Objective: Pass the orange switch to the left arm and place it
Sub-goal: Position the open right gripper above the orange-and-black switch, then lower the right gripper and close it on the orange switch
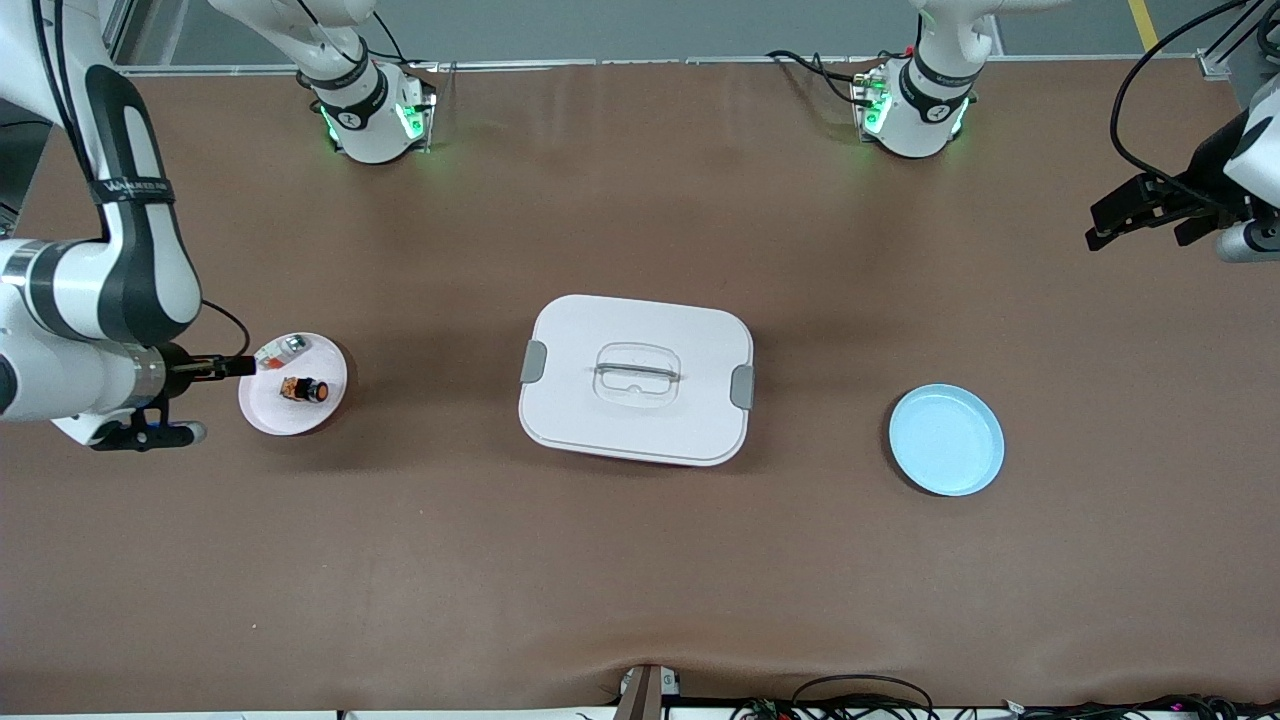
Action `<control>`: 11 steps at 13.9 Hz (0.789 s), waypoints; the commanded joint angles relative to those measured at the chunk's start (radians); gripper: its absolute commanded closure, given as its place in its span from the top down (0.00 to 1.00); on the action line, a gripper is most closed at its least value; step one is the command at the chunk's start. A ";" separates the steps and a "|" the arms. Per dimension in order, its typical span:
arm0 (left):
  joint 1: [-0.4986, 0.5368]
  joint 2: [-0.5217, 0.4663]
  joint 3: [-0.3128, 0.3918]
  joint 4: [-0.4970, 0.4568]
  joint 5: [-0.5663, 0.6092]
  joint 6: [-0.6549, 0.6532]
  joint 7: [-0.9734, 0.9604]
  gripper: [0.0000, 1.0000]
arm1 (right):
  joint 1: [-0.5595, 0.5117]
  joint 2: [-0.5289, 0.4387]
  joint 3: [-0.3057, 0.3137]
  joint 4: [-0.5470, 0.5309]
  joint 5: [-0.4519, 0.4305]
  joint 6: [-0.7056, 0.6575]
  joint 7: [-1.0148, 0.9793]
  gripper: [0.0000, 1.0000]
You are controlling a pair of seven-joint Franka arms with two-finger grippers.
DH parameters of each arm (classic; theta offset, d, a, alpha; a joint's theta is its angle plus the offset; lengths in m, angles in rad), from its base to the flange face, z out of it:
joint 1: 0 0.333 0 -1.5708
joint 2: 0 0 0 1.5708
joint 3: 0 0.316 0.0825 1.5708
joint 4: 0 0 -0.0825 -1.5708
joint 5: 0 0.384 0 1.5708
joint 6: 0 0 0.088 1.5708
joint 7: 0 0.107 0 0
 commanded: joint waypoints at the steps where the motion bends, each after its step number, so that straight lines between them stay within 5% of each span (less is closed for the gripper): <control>1: 0.004 0.013 -0.001 0.027 0.017 -0.021 0.024 1.00 | -0.014 0.041 0.001 0.020 0.014 0.012 0.029 1.00; 11: 0.003 0.013 -0.001 0.027 0.017 -0.021 0.025 1.00 | -0.057 -0.037 -0.001 -0.309 0.140 0.441 0.115 1.00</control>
